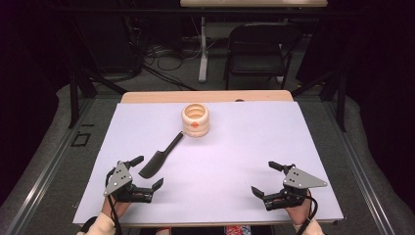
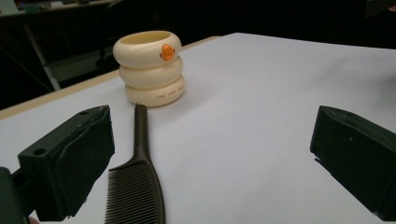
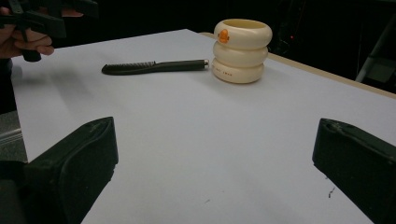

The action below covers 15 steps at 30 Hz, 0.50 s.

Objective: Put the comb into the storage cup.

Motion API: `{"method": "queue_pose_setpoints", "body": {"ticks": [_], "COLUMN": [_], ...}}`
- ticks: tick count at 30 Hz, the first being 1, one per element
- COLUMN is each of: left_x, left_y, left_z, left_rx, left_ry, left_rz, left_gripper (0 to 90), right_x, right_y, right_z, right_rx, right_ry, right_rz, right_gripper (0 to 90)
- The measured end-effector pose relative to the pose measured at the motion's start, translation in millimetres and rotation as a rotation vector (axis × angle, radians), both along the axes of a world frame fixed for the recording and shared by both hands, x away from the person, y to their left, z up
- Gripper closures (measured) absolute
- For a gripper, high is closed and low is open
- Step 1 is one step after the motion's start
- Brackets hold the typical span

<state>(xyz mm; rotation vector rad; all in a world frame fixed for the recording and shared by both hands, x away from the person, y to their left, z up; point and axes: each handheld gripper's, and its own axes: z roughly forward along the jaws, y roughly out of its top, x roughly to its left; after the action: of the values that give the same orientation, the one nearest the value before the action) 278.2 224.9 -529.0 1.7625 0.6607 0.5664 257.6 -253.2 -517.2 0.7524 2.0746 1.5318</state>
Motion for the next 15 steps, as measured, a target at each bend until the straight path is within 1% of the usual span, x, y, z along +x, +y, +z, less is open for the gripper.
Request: {"method": "queue_pose_setpoints", "body": {"ticks": [1,3,5,6,8,11,13,15], "left_x": [0.9,1.4,2.3,2.8,4.0,6.9,9.4,11.6], "left_y": [-1.5,-3.7,-5.0,-5.1,-5.5,-6.7,-7.7,-8.7], "left_z": [-0.3,-0.1,0.4,0.9,1.3,1.8,2.5,2.7], "left_rx": [0.002,0.018,0.018,0.023,0.019,0.021,0.033,0.032], "left_ry": [0.009,0.008,0.006,0.008,0.016,0.017,0.025,0.030], "left_rz": [-0.008,-0.009,-0.016,-0.013,-0.009,-0.004,-0.003,0.001], "left_gripper": [0.0,0.0,0.0,0.0,0.0,0.0,0.0,0.0], "right_x": [0.5,0.9,1.0,1.2,1.6,2.3,3.2,4.0], "right_y": [0.7,1.7,2.5,2.7,3.2,3.8,4.2,4.6], "right_z": [-0.1,-0.3,-0.3,-0.3,-0.5,-0.2,-0.5,-0.7], "right_rx": [0.000,-0.004,-0.003,-0.001,-0.001,-0.007,-0.008,-0.007], "right_ry": [-0.003,-0.003,0.001,0.001,0.005,0.002,0.003,0.002], "right_rz": [0.002,0.005,0.005,0.006,0.004,0.011,0.013,0.014], "right_gripper": [0.0,0.0,0.0,0.0,0.0,0.0,0.0,0.0]}}
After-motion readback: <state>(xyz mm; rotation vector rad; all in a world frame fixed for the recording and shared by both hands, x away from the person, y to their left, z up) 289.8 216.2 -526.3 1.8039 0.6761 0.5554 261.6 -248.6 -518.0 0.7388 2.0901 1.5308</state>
